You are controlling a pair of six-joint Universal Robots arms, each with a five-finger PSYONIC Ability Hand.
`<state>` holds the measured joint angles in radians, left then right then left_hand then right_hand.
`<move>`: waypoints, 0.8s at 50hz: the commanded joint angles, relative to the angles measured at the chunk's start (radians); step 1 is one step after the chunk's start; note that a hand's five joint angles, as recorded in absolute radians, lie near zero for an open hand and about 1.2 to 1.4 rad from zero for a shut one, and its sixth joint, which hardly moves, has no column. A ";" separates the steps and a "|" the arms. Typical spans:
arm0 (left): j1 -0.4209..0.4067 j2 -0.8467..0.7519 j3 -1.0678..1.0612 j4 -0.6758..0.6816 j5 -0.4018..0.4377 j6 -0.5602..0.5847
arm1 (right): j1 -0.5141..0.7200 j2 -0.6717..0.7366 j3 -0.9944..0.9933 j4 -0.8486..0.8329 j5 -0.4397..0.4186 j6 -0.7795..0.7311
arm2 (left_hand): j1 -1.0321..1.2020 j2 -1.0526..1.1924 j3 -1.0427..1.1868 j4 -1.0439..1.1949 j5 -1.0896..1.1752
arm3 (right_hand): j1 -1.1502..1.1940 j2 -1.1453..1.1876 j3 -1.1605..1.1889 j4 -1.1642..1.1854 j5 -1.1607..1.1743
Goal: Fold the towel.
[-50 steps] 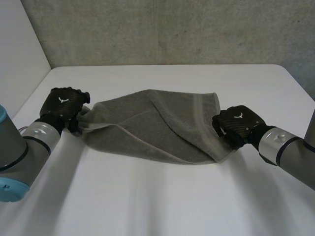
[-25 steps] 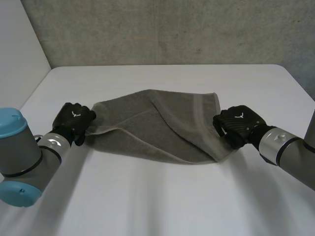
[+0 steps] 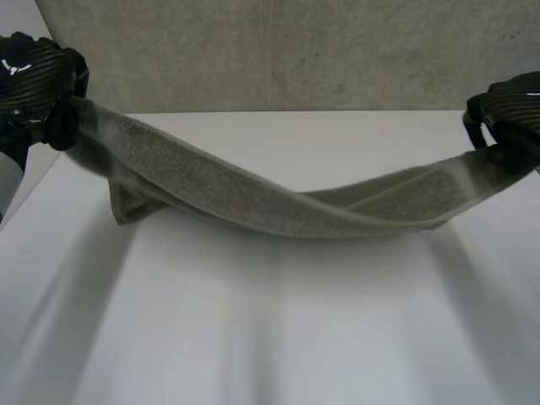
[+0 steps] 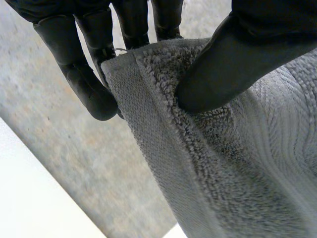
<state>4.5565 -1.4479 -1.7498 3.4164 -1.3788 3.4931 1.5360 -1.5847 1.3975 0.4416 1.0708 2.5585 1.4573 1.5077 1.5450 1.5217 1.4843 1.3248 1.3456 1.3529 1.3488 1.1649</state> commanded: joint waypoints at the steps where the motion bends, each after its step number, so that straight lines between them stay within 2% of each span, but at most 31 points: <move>1: 0.012 -0.092 -0.007 -0.045 0.000 0.007 | -0.013 0.063 -0.031 0.088 0.009 -0.127 | -0.061 -0.111 -0.149 -0.125 -0.263 | 0.071 0.051 0.043 0.047 0.057; 5: 0.001 -0.271 0.048 -0.042 -0.006 0.017 | -0.002 0.158 -0.066 0.089 0.023 -0.129 | -0.061 -0.111 -0.149 -0.125 -0.263 | 0.071 0.051 0.043 0.047 0.057; 6: 0.001 -0.272 0.049 -0.042 -0.006 0.017 | 0.019 0.213 -0.096 0.092 0.032 -0.130 | -0.061 -0.111 -0.149 -0.125 -0.263 | 0.071 0.051 0.043 0.047 0.057; 7: -0.004 -0.343 0.096 -0.049 -0.014 0.021 | 0.053 0.271 -0.135 0.097 0.052 -0.130 | -0.061 -0.111 -0.149 -0.125 -0.263 | 0.071 0.051 0.043 0.047 0.057; 8: -0.004 -0.344 0.096 -0.049 -0.014 0.021 | 0.053 0.272 -0.135 0.097 0.052 -0.130 | -0.061 -0.111 -0.149 -0.125 -0.263 | 0.071 0.051 0.043 0.047 0.057; 10: -0.013 -0.495 0.217 -0.077 -0.025 0.030 | 0.107 0.394 -0.231 0.100 0.133 -0.132 | -0.061 -0.111 -0.149 -0.125 -0.263 | 0.071 0.051 0.043 0.047 0.057; 11: -0.013 -0.496 0.217 -0.077 -0.025 0.030 | 0.107 0.394 -0.232 0.100 0.133 -0.132 | -0.061 -0.111 -0.149 -0.125 -0.263 | 0.071 0.051 0.043 0.047 0.057; 13: -0.046 -0.610 0.361 -0.124 -0.054 0.035 | 0.142 0.510 -0.343 0.100 0.213 -0.136 | -0.061 -0.111 -0.149 -0.125 -0.263 | 0.071 0.051 0.043 0.047 0.057; 19: -0.087 -0.720 0.585 -0.160 -0.100 0.046 | 0.197 0.658 -0.545 0.082 0.285 -0.153 | -0.061 -0.111 -0.149 -0.125 -0.263 | 0.071 0.051 0.043 0.047 0.057; 21: -0.099 -0.718 0.688 -0.135 -0.100 0.029 | 0.229 0.707 -0.685 -0.025 0.310 -0.139 | -0.061 -0.111 -0.149 -0.125 -0.263 | 0.071 0.051 0.043 0.047 0.057; 22: -0.099 -0.718 0.688 -0.135 -0.100 0.029 | 0.230 0.707 -0.686 -0.026 0.310 -0.139 | -0.061 -0.111 -0.149 -0.125 -0.263 | 0.071 0.051 0.043 0.047 0.057; 24: -0.129 -0.675 0.748 -0.021 -0.102 -0.008 | 0.265 0.691 -0.703 -0.314 0.331 -0.097 | -0.061 -0.111 -0.149 -0.125 -0.263 | 0.071 0.051 0.043 0.047 0.057; 25: -0.129 -0.675 0.748 -0.020 -0.102 -0.008 | 0.265 0.690 -0.703 -0.316 0.331 -0.096 | -0.061 -0.111 -0.149 -0.125 -0.263 | 0.071 0.051 0.043 0.047 0.057; 26: -0.146 -0.633 0.753 0.080 -0.102 -0.049 | 0.269 0.648 -0.651 -0.487 0.346 -0.068 | -0.061 -0.111 -0.149 -0.125 -0.263 | 0.071 0.051 0.043 0.047 0.057; 27: -0.146 -0.632 0.753 0.081 -0.102 -0.049 | 0.269 0.647 -0.650 -0.489 0.347 -0.067 | -0.061 -0.111 -0.149 -0.125 -0.263 | 0.071 0.051 0.043 0.047 0.057; 29: -0.145 -0.553 0.751 0.257 -0.112 -0.159 | 0.272 0.484 -0.508 -0.784 0.379 -0.018 | -0.061 -0.111 -0.149 -0.125 -0.263 | 0.071 0.051 0.043 0.047 0.057; 33: -0.123 -0.506 0.756 0.273 -0.134 -0.236 | 0.271 0.402 -0.442 -0.842 0.380 -0.001 | -0.061 -0.111 -0.149 -0.125 -0.263 | 0.071 0.051 0.043 0.047 0.057; 35: -0.085 -0.499 0.750 0.250 -0.148 -0.270 | 0.271 0.413 -0.442 -0.772 0.377 0.000 | -0.061 -0.111 -0.149 -0.125 -0.263 | 0.071 0.051 0.043 0.047 0.057; 40: -0.065 -0.519 0.684 0.234 -0.148 -0.278 | 0.269 0.425 -0.436 -0.602 0.350 0.002 | -0.061 -0.111 -0.149 -0.125 -0.263 | 0.071 0.051 0.043 0.047 0.057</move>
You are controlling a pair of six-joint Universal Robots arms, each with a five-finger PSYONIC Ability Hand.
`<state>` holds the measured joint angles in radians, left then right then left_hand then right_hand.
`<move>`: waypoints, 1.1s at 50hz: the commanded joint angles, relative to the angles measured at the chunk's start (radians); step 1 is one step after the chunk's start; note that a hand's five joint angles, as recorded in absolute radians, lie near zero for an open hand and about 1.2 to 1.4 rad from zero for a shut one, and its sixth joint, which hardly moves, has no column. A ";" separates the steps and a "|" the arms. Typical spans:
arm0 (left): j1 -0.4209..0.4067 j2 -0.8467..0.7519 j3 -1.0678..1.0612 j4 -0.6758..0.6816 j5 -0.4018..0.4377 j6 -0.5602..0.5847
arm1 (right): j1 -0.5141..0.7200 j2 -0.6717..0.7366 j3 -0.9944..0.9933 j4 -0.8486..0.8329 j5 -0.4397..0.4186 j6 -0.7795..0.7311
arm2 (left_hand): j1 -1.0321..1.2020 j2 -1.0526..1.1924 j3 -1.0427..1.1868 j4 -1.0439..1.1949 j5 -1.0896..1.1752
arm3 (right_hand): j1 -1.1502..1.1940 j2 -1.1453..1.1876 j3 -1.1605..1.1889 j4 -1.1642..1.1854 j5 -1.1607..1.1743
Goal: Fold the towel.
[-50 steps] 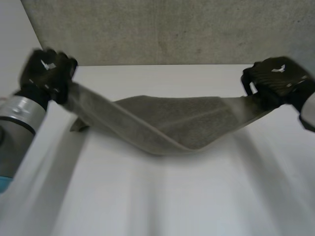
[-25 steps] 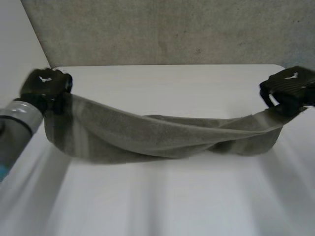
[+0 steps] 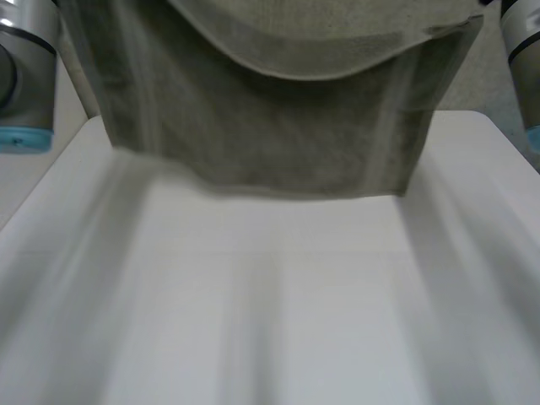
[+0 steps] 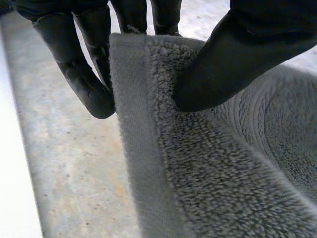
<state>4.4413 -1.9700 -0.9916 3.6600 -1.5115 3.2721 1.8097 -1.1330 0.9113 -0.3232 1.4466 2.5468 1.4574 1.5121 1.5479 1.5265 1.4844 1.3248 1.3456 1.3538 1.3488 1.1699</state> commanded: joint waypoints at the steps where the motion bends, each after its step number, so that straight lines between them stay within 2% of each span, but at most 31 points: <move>1: 0.050 0.003 -0.074 -0.009 -0.015 -0.057 | -0.004 -0.027 0.051 0.164 -0.026 0.013 | -0.061 -0.116 -0.152 -0.130 -0.263 | 0.071 0.051 0.042 0.047 0.052; 3: 0.056 -0.018 -0.161 -0.005 -0.009 -0.051 | -0.012 -0.013 0.078 0.252 -0.049 0.012 | -0.061 -0.116 -0.152 -0.130 -0.263 | 0.071 0.051 0.042 0.047 0.052; 7: 0.066 -0.039 -0.255 -0.004 0.005 -0.048 | -0.013 0.004 0.136 0.320 -0.074 0.013 | -0.061 -0.116 -0.152 -0.130 -0.263 | 0.071 0.051 0.042 0.047 0.052; 9: 0.069 -0.070 -0.353 -0.001 0.040 -0.039 | -0.013 0.007 0.205 0.363 -0.097 -0.002 | -0.061 -0.116 -0.152 -0.130 -0.263 | 0.071 0.051 0.042 0.047 0.052; 12: 0.069 -0.084 -0.397 0.005 0.060 -0.026 | -0.015 0.010 0.242 0.371 -0.109 -0.005 | -0.061 -0.116 -0.152 -0.130 -0.263 | 0.071 0.051 0.042 0.047 0.052; 15: 0.075 -0.108 -0.479 0.020 0.096 0.059 | -0.015 0.024 0.299 0.371 -0.120 -0.010 | -0.061 -0.116 -0.152 -0.130 -0.263 | 0.071 0.051 0.042 0.047 0.052; 18: 0.086 -0.110 -0.499 0.020 0.097 0.093 | -0.015 0.039 0.336 0.371 -0.121 -0.006 | -0.061 -0.116 -0.152 -0.130 -0.263 | 0.071 0.051 0.042 0.047 0.052; 19: 0.092 -0.109 -0.522 0.022 0.099 0.122 | -0.015 0.047 0.343 0.372 -0.121 -0.006 | -0.061 -0.116 -0.152 -0.130 -0.263 | 0.014 -0.006 -0.015 -0.010 -0.005; 20: 0.093 -0.105 -0.542 0.022 0.099 0.142 | -0.013 0.056 0.347 0.374 -0.117 -0.006 | -0.061 -0.116 -0.152 -0.130 -0.263 | -0.265 -0.286 -0.294 -0.289 -0.285; 21: 0.093 -0.105 -0.542 0.022 0.099 0.143 | -0.013 0.056 0.347 0.374 -0.117 -0.006 | -0.061 -0.116 -0.152 -0.130 -0.263 | -0.268 -0.289 -0.297 -0.292 -0.288; 23: 0.087 -0.096 -0.573 0.022 0.099 0.164 | -0.009 0.071 0.357 0.375 -0.107 0.001 | -0.061 -0.116 -0.152 -0.130 -0.263 | -0.797 -0.818 -0.826 -0.821 -0.817; 24: 0.087 -0.096 -0.573 0.022 0.099 0.164 | -0.009 0.071 0.357 0.375 -0.107 0.001 | -0.061 -0.116 -0.152 -0.130 -0.263 | -0.799 -0.820 -0.828 -0.823 -0.819; 25: 0.079 -0.093 -0.582 0.022 0.099 0.166 | -0.009 0.076 0.366 0.375 -0.110 0.006 | -0.061 -0.116 -0.152 -0.130 -0.263 | -0.994 -1.015 -1.023 -1.018 -1.014; 26: 0.079 -0.093 -0.582 0.022 0.099 0.166 | -0.009 0.076 0.367 0.375 -0.110 0.006 | -0.061 -0.116 -0.152 -0.130 -0.263 | -0.996 -1.017 -1.025 -1.020 -1.016; 27: 0.078 -0.086 -0.591 0.022 0.100 0.166 | -0.006 0.076 0.376 0.374 -0.115 0.007 | -0.061 -0.116 -0.152 -0.130 -0.263 | -1.150 -1.171 -1.179 -1.174 -1.170; 34: 0.069 0.016 -0.614 0.009 0.096 0.166 | 0.000 0.079 0.416 0.355 -0.118 0.015 | -0.061 -0.116 -0.152 -0.130 -0.263 | -1.150 -1.171 -1.179 -1.174 -1.170; 39: 0.023 0.173 -0.630 -0.023 0.094 0.155 | 0.008 0.093 0.442 0.313 -0.118 0.124 | -0.061 -0.116 -0.152 -0.130 -0.263 | -1.150 -1.171 -1.179 -1.174 -1.170; 45: 0.013 0.319 -0.653 -0.069 0.094 0.138 | 0.042 0.093 0.443 0.306 -0.123 0.224 | -0.061 -0.116 -0.152 -0.130 -0.263 | -1.150 -1.171 -1.179 -1.174 -1.170; 47: 0.012 0.413 -0.659 -0.095 0.096 0.110 | 0.077 0.093 0.440 0.296 -0.129 0.268 | -0.061 -0.116 -0.152 -0.130 -0.263 | -1.150 -1.171 -1.179 -1.174 -1.170; 53: 0.013 0.530 -0.659 -0.139 0.097 0.074 | 0.149 0.093 0.442 0.231 -0.126 0.343 | -0.061 -0.116 -0.152 -0.130 -0.263 | -1.150 -1.171 -1.179 -1.174 -1.170; 55: 0.012 0.591 -0.659 -0.167 0.097 0.070 | 0.193 0.091 0.440 0.191 -0.124 0.412 | -0.061 -0.116 -0.152 -0.130 -0.263 | -1.150 -1.171 -1.179 -1.174 -1.170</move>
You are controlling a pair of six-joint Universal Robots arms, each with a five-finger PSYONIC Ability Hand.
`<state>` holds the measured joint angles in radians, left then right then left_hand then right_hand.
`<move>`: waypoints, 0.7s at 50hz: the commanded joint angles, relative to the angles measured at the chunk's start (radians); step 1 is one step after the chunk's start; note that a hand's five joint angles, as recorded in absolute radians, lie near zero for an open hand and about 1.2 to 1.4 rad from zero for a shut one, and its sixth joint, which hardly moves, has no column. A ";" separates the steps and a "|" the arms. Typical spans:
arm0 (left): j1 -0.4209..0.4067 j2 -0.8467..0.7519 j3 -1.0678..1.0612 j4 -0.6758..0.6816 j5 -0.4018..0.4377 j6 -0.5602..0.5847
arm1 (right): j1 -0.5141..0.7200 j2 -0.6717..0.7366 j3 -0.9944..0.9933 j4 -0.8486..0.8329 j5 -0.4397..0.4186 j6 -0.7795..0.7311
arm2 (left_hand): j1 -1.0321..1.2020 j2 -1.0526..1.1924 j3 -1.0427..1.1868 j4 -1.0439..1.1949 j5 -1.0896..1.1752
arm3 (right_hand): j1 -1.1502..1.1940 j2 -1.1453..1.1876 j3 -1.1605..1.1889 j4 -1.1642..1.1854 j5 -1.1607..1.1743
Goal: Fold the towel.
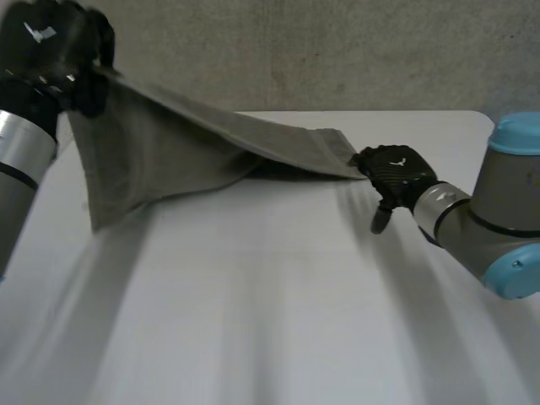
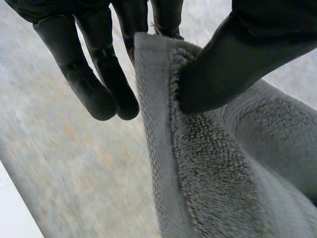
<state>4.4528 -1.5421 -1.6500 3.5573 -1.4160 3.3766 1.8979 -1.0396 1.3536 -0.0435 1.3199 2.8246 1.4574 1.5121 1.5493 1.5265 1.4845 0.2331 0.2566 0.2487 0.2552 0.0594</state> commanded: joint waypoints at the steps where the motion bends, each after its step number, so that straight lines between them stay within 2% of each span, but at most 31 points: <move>1: 0.000 0.163 -0.001 -0.064 0.002 -0.034 | 0.106 -0.002 -0.002 -0.088 0.002 0.134 | -0.061 -0.116 -0.153 -0.130 -0.263 | -0.059 -0.082 -0.074 -0.081 -0.059; 3: 0.000 0.203 -0.001 -0.084 0.002 -0.034 | 0.145 0.000 -0.002 -0.116 0.004 0.211 | -0.061 -0.116 -0.153 -0.130 -0.263 | -0.059 -0.082 -0.074 -0.081 -0.059; 10: -0.001 0.234 -0.002 -0.113 0.000 -0.039 | 0.216 0.012 -0.002 -0.199 0.021 0.338 | -0.061 -0.116 -0.153 -0.130 -0.263 | -0.059 -0.082 -0.074 -0.081 -0.059; 14: -0.007 0.237 -0.002 -0.120 0.000 -0.045 | 0.245 0.044 -0.005 -0.274 0.085 0.343 | -0.061 -0.116 -0.153 -0.130 -0.263 | -0.059 -0.082 -0.074 -0.081 -0.059; 18: -0.007 0.237 -0.002 -0.124 0.000 -0.046 | 0.248 0.070 -0.024 -0.280 0.094 0.349 | -0.061 -0.116 -0.153 -0.130 -0.263 | -0.059 -0.082 -0.074 -0.081 -0.059; 35: -0.010 0.241 0.010 -0.132 0.000 -0.046 | 0.296 0.133 -0.045 -0.282 0.039 0.383 | -0.061 -0.116 -0.153 -0.130 -0.263 | -0.059 -0.082 -0.074 -0.081 -0.059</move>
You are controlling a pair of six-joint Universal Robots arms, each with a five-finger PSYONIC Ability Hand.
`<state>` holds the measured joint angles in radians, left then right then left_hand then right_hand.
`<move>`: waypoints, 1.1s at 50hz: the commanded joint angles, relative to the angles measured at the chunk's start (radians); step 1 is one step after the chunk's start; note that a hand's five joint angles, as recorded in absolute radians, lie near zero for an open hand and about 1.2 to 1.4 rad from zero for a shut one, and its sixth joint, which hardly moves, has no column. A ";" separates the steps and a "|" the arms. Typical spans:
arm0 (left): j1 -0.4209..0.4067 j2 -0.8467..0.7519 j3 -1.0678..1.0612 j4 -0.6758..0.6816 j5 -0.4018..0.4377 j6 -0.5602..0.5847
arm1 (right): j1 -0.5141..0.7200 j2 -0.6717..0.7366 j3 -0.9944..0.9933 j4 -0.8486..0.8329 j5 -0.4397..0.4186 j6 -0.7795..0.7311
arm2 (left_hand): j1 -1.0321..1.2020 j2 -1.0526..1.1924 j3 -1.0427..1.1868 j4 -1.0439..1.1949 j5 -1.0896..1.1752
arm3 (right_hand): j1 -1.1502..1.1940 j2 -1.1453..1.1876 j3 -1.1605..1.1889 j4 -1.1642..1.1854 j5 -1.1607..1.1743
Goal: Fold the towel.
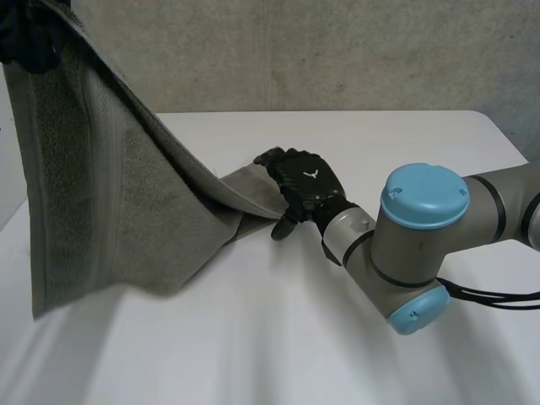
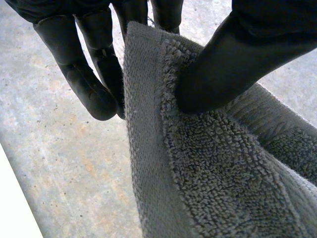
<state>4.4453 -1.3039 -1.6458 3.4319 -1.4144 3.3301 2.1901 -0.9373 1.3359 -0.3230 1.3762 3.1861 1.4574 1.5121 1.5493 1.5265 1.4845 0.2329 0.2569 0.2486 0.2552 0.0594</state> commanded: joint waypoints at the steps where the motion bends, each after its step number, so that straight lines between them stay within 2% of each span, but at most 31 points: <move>1: -0.007 0.009 0.006 -0.010 -0.001 0.000 | 0.003 0.031 -0.027 -0.002 -0.017 0.021 | -0.061 -0.116 -0.153 -0.130 -0.263 | -0.058 -0.082 -0.074 -0.081 -0.059; 10: -0.020 0.043 0.006 -0.013 -0.003 -0.003 | 0.007 0.176 -0.156 -0.005 -0.035 0.024 | -0.061 -0.116 -0.153 -0.130 -0.263 | -0.058 -0.082 -0.074 -0.081 -0.059; 12: -0.020 0.045 0.004 -0.013 -0.003 -0.007 | 0.010 0.204 -0.181 -0.005 -0.034 0.024 | -0.061 -0.116 -0.153 -0.130 -0.263 | -0.001 -0.025 -0.017 -0.023 -0.002; 14: -0.020 0.045 0.001 -0.013 -0.003 -0.012 | 0.011 0.253 -0.224 -0.008 -0.029 0.026 | -0.061 -0.116 -0.153 -0.130 -0.263 | 0.148 0.124 0.132 0.126 0.147; 15: -0.020 0.043 -0.002 -0.013 -0.003 -0.018 | 0.011 0.253 -0.224 -0.008 -0.029 0.026 | -0.061 -0.116 -0.153 -0.130 -0.263 | 0.149 0.125 0.133 0.126 0.148; 17: -0.020 0.043 -0.005 -0.013 -0.003 -0.024 | 0.011 0.290 -0.267 -0.007 -0.029 0.026 | -0.061 -0.116 -0.153 -0.130 -0.263 | 0.432 0.408 0.416 0.409 0.431; 18: -0.020 0.041 -0.006 -0.013 -0.003 -0.032 | 0.011 0.290 -0.267 -0.007 -0.029 0.026 | -0.061 -0.116 -0.153 -0.130 -0.263 | 0.433 0.409 0.418 0.411 0.432; 20: -0.018 0.041 -0.008 -0.013 -0.003 -0.037 | 0.011 0.307 -0.291 -0.008 -0.026 0.025 | -0.061 -0.116 -0.153 -0.130 -0.263 | 0.968 0.943 0.952 0.945 0.967; 21: -0.017 0.041 -0.009 -0.011 -0.003 -0.040 | 0.011 0.307 -0.291 -0.008 -0.026 0.024 | -0.061 -0.116 -0.153 -0.130 -0.263 | 0.971 0.947 0.955 0.948 0.970; 22: -0.017 0.041 -0.009 -0.011 -0.003 -0.040 | 0.008 0.307 -0.296 -0.008 -0.019 0.024 | -0.061 -0.116 -0.153 -0.130 -0.263 | 1.161 1.137 1.146 1.139 1.160; 27: 0.003 0.026 -0.006 -0.003 -0.001 -0.040 | -0.003 0.264 -0.284 -0.011 0.024 0.012 | -0.061 -0.116 -0.153 -0.130 -0.263 | 1.163 1.139 1.148 1.141 1.162; 29: 0.005 0.020 -0.003 0.000 -0.001 -0.040 | -0.013 0.189 -0.274 -0.005 0.037 0.005 | -0.061 -0.116 -0.153 -0.130 -0.263 | 1.163 1.139 1.148 1.141 1.162; 32: 0.011 0.015 0.000 0.000 -0.001 -0.040 | -0.041 0.150 -0.262 -0.001 0.032 -0.008 | -0.061 -0.116 -0.153 -0.130 -0.263 | 1.163 1.139 1.148 1.141 1.162; 34: 0.031 -0.014 0.006 0.000 -0.001 -0.040 | -0.143 0.083 -0.221 0.024 0.026 -0.047 | -0.061 -0.116 -0.153 -0.130 -0.263 | 1.163 1.139 1.148 1.141 1.162; 38: 0.062 -0.034 0.007 0.001 -0.006 -0.041 | -0.217 -0.020 -0.169 0.062 0.000 -0.103 | -0.061 -0.116 -0.153 -0.130 -0.263 | 1.163 1.139 1.148 1.141 1.162; 40: 0.092 -0.047 0.007 0.003 -0.006 -0.049 | -0.262 -0.144 -0.127 0.117 -0.064 -0.152 | -0.061 -0.116 -0.153 -0.130 -0.263 | 1.163 1.139 1.148 1.141 1.162; 43: 0.098 -0.058 0.007 0.004 -0.006 -0.058 | -0.282 -0.196 -0.106 0.150 -0.103 -0.175 | -0.061 -0.116 -0.153 -0.130 -0.263 | 1.163 1.139 1.148 1.141 1.162; 45: 0.103 -0.083 0.006 0.004 -0.008 -0.079 | -0.329 -0.296 -0.074 0.214 -0.156 -0.216 | -0.061 -0.116 -0.153 -0.130 -0.263 | 1.163 1.139 1.148 1.141 1.162; 46: 0.103 -0.083 0.006 0.004 -0.008 -0.080 | -0.329 -0.296 -0.073 0.214 -0.157 -0.216 | -0.061 -0.116 -0.153 -0.130 -0.263 | 1.163 1.139 1.148 1.141 1.162; 48: 0.103 -0.106 0.001 0.004 -0.012 -0.096 | -0.360 -0.418 -0.052 0.283 -0.189 -0.242 | -0.061 -0.116 -0.153 -0.130 -0.263 | 1.163 1.139 1.148 1.141 1.162; 55: 0.103 -0.153 -0.022 -0.006 -0.017 -0.113 | -0.403 -0.586 -0.047 0.399 -0.230 -0.270 | -0.061 -0.116 -0.153 -0.130 -0.263 | 1.163 1.139 1.148 1.141 1.162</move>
<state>4.5502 -1.4097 -1.6456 3.4355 -1.4271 3.2364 1.8309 -1.3459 1.2824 -0.0485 1.1904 2.9490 1.4574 1.5121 1.5494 1.5265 1.4836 1.3374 1.3244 1.3491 1.3428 1.1653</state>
